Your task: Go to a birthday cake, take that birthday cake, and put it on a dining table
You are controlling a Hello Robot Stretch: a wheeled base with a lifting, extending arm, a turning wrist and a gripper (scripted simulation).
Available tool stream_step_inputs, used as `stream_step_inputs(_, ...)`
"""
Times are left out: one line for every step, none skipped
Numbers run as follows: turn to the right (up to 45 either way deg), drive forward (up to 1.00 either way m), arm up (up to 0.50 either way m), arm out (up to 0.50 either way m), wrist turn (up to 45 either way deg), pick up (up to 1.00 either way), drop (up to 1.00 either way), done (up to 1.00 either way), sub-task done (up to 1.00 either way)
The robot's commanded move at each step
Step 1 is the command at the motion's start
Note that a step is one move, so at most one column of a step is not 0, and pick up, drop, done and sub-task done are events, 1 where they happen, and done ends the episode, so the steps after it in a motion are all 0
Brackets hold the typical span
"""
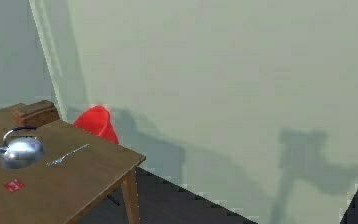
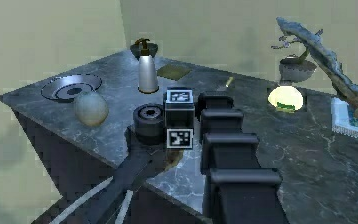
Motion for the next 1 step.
stream_step_inputs(0.0,0.0,0.0,0.0,45.0,0.0,0.0,0.0,0.0)
